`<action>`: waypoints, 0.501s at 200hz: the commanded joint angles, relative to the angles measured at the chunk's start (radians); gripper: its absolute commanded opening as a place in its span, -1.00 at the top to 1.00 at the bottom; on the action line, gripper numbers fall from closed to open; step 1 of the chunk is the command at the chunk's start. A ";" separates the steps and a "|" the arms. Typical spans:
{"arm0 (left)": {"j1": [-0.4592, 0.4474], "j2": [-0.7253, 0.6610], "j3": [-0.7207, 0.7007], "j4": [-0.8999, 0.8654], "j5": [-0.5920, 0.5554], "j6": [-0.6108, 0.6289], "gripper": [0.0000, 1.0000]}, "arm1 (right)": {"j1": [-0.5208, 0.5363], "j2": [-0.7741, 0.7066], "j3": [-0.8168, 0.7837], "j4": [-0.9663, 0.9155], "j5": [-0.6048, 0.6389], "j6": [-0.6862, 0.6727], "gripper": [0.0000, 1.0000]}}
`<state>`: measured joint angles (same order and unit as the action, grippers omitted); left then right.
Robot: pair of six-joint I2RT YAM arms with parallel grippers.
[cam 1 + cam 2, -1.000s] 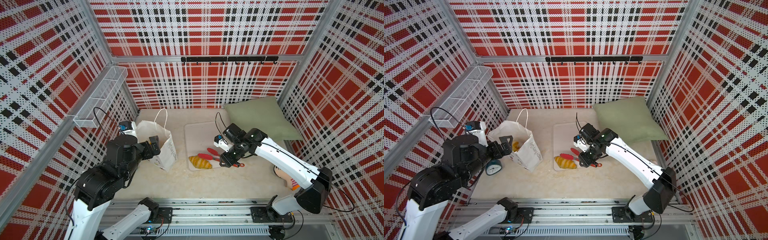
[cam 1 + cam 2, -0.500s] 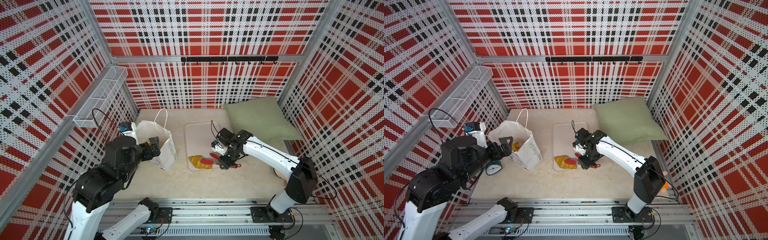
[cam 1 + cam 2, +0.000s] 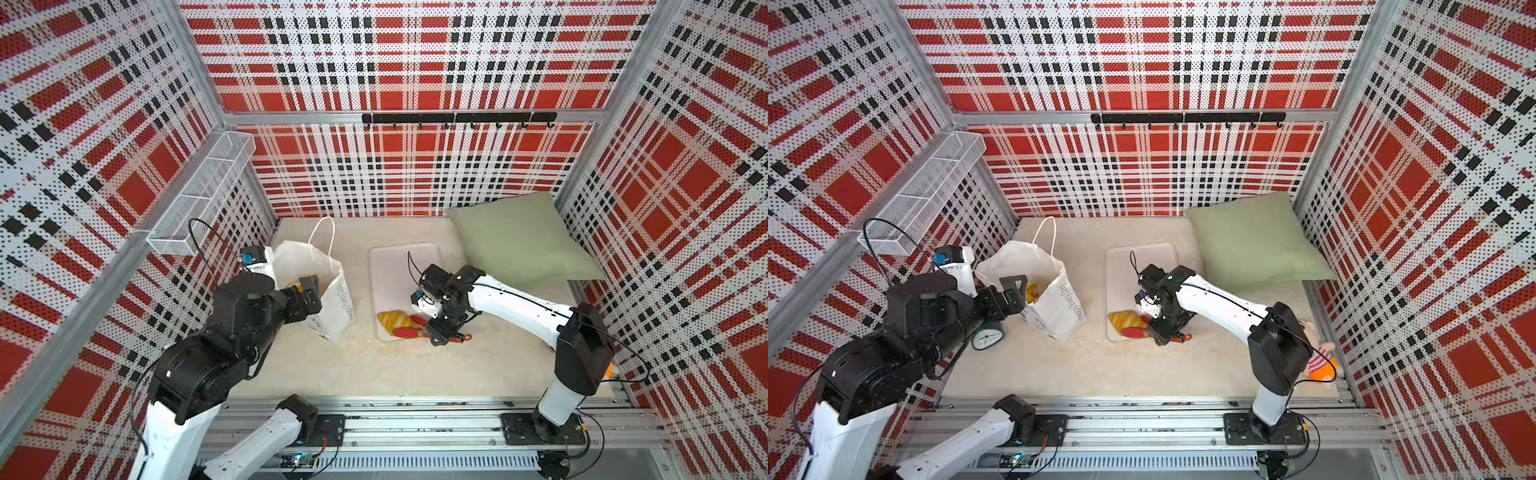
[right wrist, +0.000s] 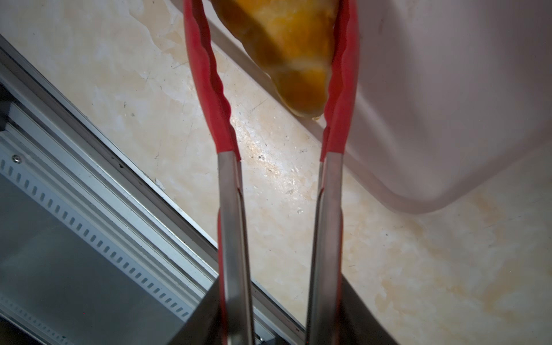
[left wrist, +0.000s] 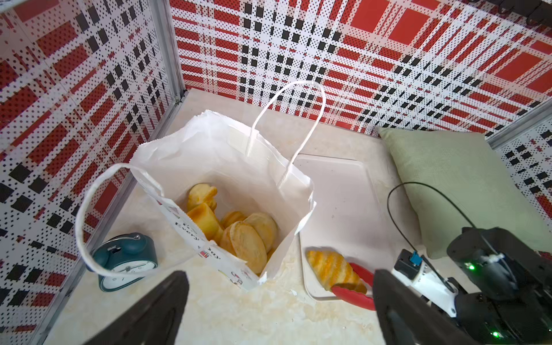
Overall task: Pack bread into a paper bag
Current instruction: Pick up the fake bread from the plate.
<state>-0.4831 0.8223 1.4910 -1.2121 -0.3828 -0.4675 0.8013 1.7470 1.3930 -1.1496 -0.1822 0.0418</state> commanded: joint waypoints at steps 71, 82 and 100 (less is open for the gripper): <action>0.006 -0.014 0.018 -0.004 -0.041 -0.018 -0.98 | 0.001 -0.172 0.147 0.025 -0.026 0.084 1.00; 0.007 -0.008 0.024 -0.005 -0.046 -0.016 -0.98 | 0.001 -0.204 0.208 -0.004 -0.032 0.100 1.00; 0.007 0.001 0.032 -0.005 -0.048 -0.016 -0.98 | 0.003 -0.221 0.340 -0.069 -0.053 0.126 1.00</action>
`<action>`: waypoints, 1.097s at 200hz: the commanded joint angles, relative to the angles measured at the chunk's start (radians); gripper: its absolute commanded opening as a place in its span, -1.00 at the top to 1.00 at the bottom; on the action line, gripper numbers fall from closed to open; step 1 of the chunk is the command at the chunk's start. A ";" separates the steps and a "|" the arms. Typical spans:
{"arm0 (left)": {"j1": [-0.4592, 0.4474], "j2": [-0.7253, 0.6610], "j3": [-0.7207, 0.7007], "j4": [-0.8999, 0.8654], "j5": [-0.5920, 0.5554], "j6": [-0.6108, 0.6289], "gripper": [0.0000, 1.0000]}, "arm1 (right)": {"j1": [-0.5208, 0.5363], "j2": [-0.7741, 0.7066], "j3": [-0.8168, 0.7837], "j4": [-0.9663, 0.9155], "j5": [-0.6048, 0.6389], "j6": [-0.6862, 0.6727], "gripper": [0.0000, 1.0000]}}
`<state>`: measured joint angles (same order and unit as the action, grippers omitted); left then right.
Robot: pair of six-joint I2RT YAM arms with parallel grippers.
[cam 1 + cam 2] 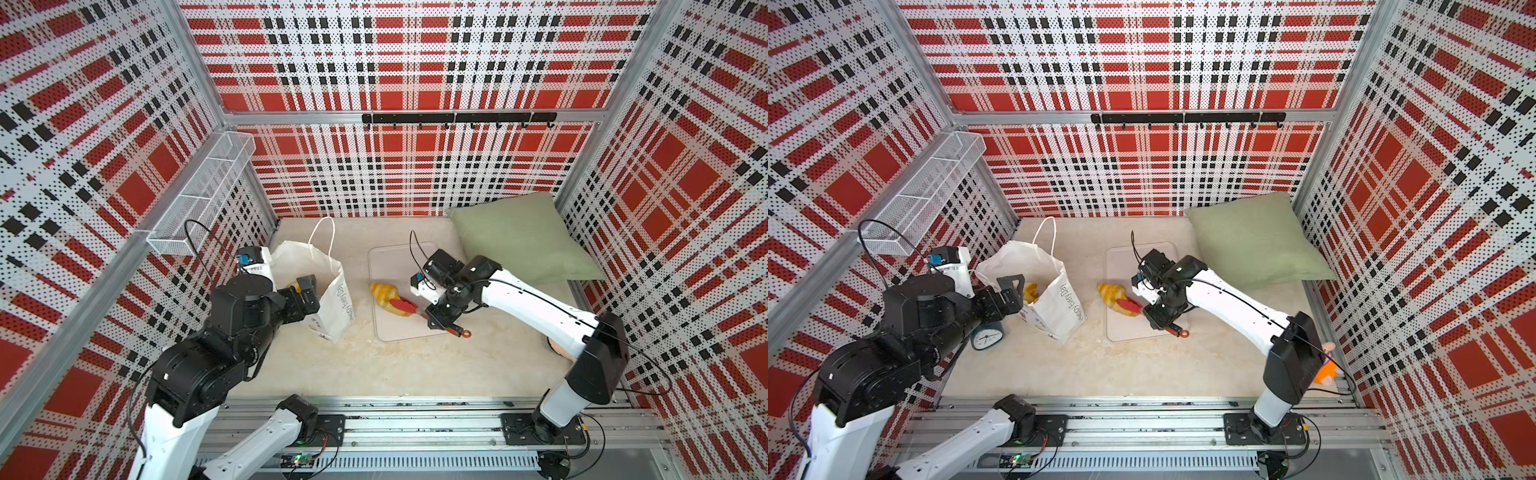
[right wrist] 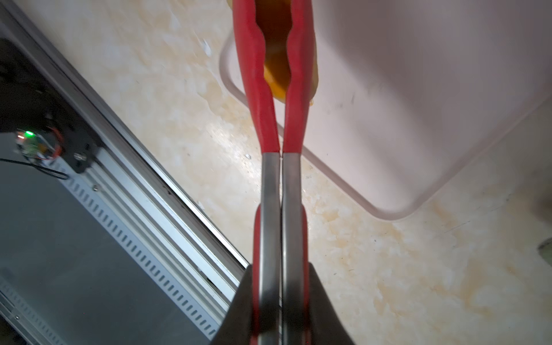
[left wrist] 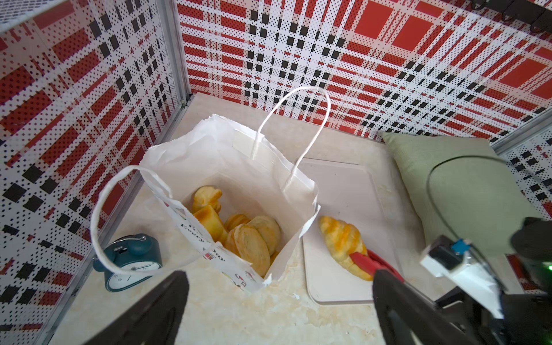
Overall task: Pack bread into a paper bag
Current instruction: Pick up the fake bread from the plate, then place the fake bread in the paper bag.
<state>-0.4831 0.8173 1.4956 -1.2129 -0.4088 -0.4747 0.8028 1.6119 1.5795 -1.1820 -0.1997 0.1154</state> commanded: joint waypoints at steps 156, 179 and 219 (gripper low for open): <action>0.006 -0.021 0.048 0.021 -0.030 -0.028 -0.98 | 0.165 0.295 0.796 -0.071 -0.091 0.040 0.98; 0.006 -0.023 0.038 0.018 -0.021 -0.030 -0.98 | 0.168 0.321 0.813 -0.056 -0.112 0.045 0.97; 0.006 -0.020 0.034 -0.006 -0.016 -0.038 -0.98 | 0.181 0.343 0.825 -0.028 -0.139 0.057 0.93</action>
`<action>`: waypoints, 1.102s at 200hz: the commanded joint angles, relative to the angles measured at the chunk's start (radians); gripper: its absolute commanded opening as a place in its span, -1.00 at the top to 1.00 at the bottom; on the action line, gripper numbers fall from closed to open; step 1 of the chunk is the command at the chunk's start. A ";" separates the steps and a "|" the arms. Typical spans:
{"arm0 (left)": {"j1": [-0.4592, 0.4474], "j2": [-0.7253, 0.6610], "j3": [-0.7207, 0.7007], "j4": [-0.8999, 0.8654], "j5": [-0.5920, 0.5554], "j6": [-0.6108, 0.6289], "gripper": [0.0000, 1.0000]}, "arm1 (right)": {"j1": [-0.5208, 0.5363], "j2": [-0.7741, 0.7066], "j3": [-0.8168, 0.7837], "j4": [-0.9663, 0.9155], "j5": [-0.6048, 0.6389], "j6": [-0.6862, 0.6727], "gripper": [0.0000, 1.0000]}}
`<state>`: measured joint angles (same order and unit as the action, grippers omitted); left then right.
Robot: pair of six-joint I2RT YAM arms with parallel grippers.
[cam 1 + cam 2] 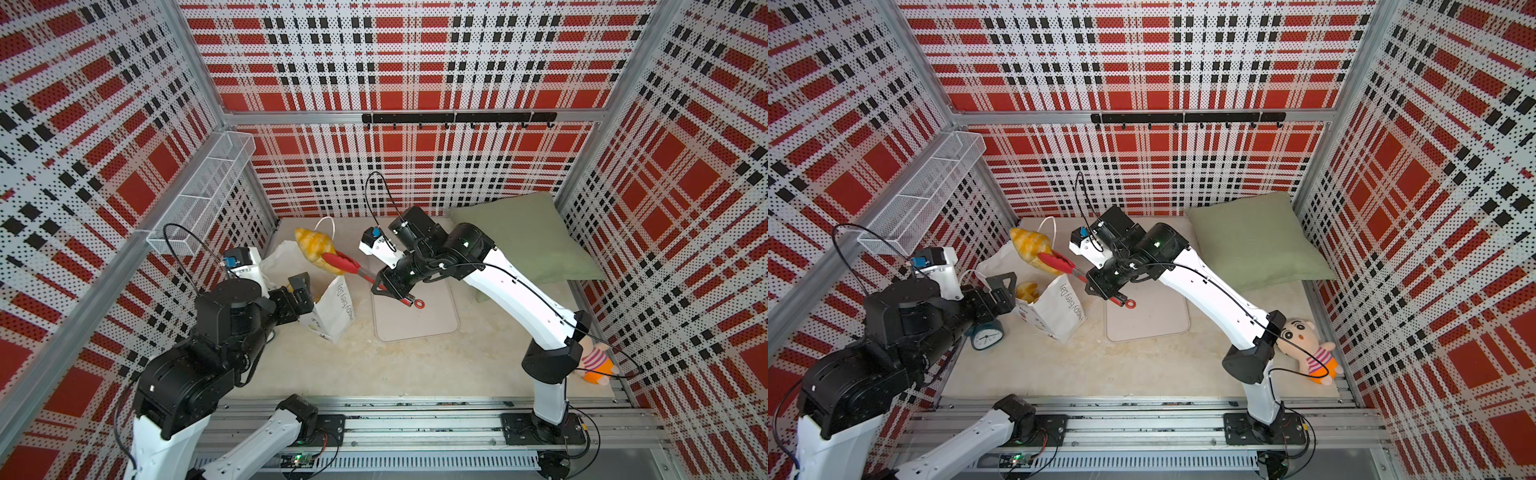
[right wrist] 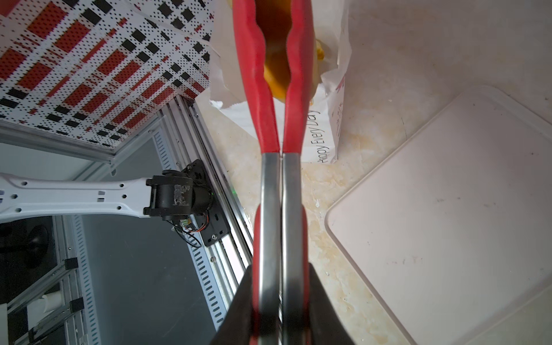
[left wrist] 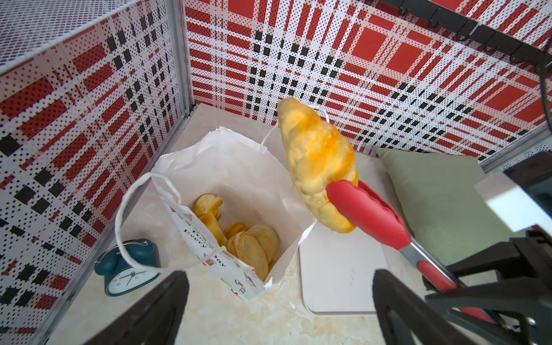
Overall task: Pack bread into a paper bag
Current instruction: Place the fake bread in the paper bag.
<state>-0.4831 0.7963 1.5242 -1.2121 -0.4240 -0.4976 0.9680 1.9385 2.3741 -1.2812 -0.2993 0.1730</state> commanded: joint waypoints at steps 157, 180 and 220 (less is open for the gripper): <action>0.005 -0.026 -0.012 -0.018 -0.027 -0.024 -0.98 | 0.025 0.113 0.073 0.151 -0.049 0.039 0.13; 0.005 -0.028 -0.013 -0.020 -0.027 -0.022 -0.98 | 0.025 0.083 0.055 0.165 -0.038 0.051 0.07; 0.005 -0.022 -0.008 -0.015 -0.016 -0.013 -0.98 | 0.024 0.019 0.018 0.143 0.032 0.050 0.08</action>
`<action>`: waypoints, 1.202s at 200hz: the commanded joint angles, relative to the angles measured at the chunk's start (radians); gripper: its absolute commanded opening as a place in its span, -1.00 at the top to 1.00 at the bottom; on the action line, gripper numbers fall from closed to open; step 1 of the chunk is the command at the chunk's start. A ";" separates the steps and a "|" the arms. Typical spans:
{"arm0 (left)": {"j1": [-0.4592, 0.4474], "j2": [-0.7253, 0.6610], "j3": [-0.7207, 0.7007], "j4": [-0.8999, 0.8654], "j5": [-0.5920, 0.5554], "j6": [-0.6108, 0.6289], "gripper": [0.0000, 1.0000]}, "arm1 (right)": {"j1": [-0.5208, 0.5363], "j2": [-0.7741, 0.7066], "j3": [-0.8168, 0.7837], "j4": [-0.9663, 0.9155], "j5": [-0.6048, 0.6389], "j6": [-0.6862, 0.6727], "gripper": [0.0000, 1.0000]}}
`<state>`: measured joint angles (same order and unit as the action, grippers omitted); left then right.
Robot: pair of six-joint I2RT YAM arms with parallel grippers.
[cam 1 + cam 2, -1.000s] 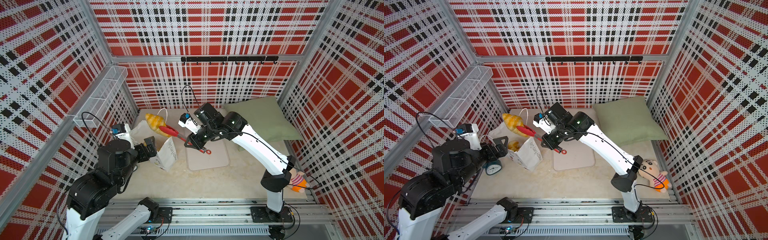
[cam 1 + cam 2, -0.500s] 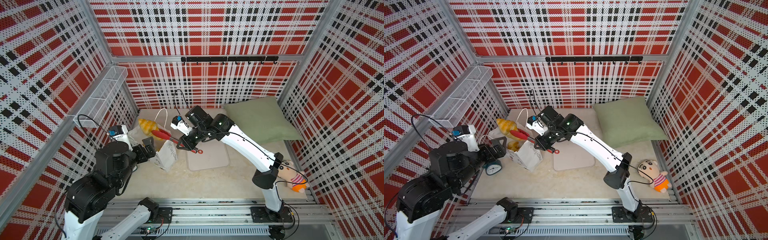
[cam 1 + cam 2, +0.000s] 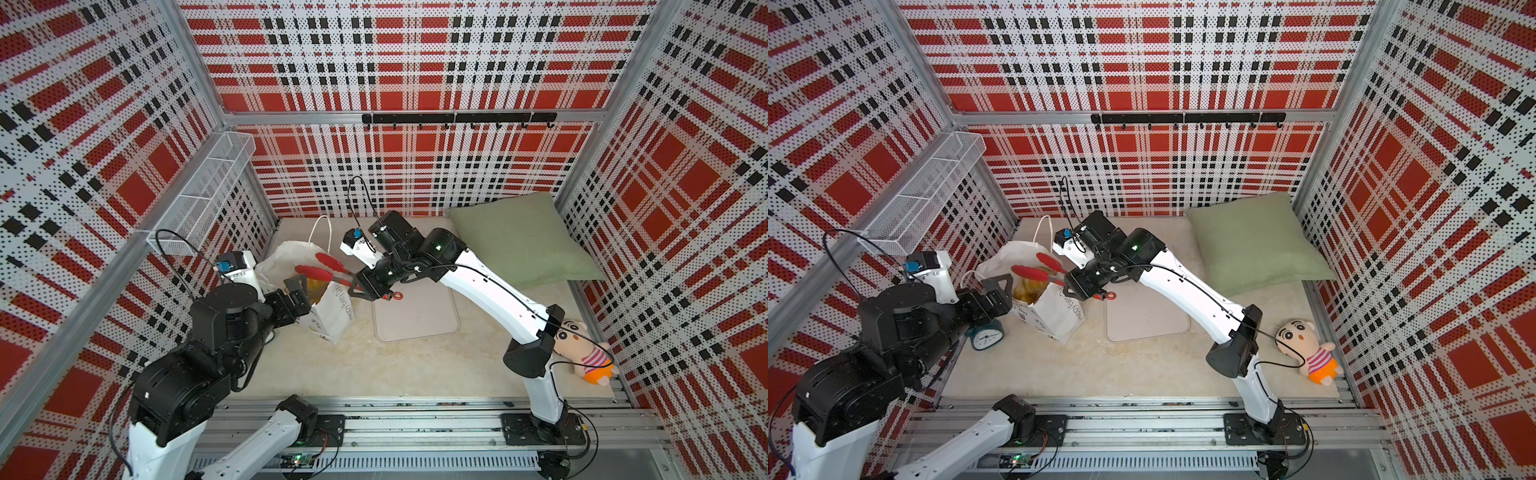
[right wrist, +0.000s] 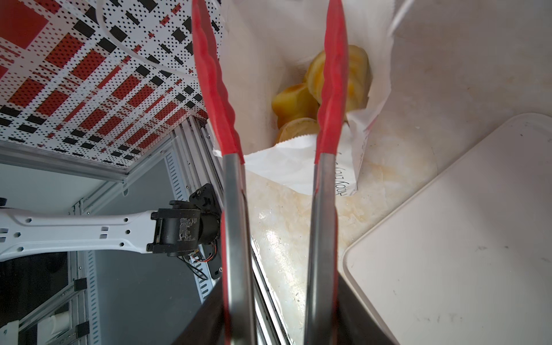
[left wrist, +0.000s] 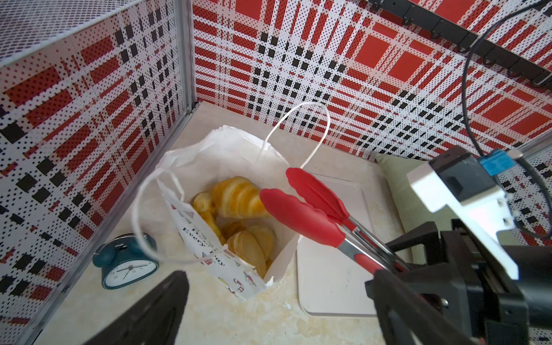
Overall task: Pack bread into a paper bag
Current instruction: Place the fake bread in the paper bag, then place the clamp on the plate.
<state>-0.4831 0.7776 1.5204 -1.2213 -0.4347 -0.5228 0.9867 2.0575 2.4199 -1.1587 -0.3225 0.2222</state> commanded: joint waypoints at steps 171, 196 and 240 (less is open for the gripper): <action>0.004 0.025 -0.112 0.373 0.305 0.223 -0.98 | -0.232 -0.770 -1.118 0.343 0.707 0.025 1.00; -0.003 0.058 -0.155 0.461 0.325 0.235 -0.98 | -0.240 -0.807 -1.302 0.380 0.662 0.071 1.00; -0.007 0.125 -0.174 0.557 0.325 0.276 -0.98 | -0.240 -0.742 -1.439 0.380 0.662 0.071 1.00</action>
<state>-0.4854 0.8841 1.3334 -0.7765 -0.1501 -0.2913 0.7441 1.2808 0.9653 -0.8272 0.3275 0.2718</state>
